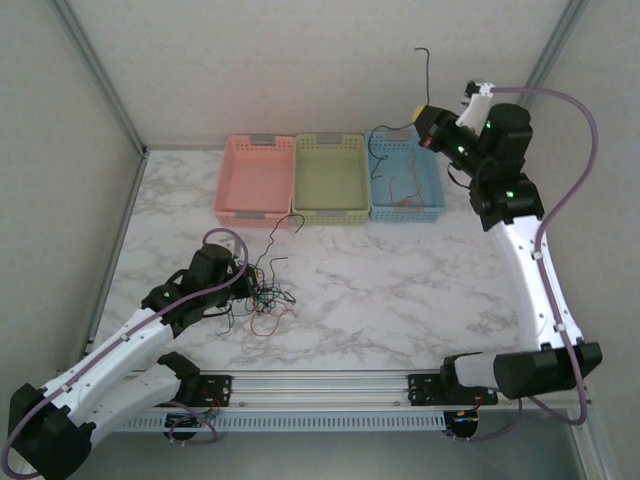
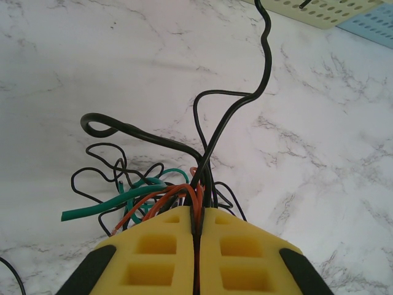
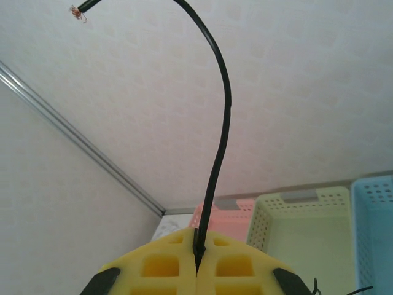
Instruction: Untangle the cables
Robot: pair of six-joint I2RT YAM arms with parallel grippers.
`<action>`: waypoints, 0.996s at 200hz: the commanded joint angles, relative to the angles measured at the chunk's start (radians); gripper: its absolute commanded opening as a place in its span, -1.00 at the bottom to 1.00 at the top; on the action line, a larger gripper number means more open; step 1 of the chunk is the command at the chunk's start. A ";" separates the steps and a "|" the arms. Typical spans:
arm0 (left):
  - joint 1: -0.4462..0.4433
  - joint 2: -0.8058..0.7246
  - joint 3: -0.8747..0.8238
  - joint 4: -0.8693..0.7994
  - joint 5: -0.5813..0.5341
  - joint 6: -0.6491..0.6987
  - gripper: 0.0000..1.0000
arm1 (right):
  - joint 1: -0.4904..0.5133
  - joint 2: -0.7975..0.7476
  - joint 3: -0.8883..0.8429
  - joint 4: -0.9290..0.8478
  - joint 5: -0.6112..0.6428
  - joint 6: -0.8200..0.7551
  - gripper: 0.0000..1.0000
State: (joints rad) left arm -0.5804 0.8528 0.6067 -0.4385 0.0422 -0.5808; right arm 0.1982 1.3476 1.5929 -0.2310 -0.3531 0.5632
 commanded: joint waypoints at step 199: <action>0.014 -0.007 -0.021 0.008 0.004 -0.013 -1.00 | 0.236 1.029 0.647 -0.481 0.208 -0.248 -1.00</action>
State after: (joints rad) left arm -0.5777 0.8585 0.5945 -0.4385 0.0425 -0.5808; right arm 0.3950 2.3234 2.1468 -0.5896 -0.2005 0.3710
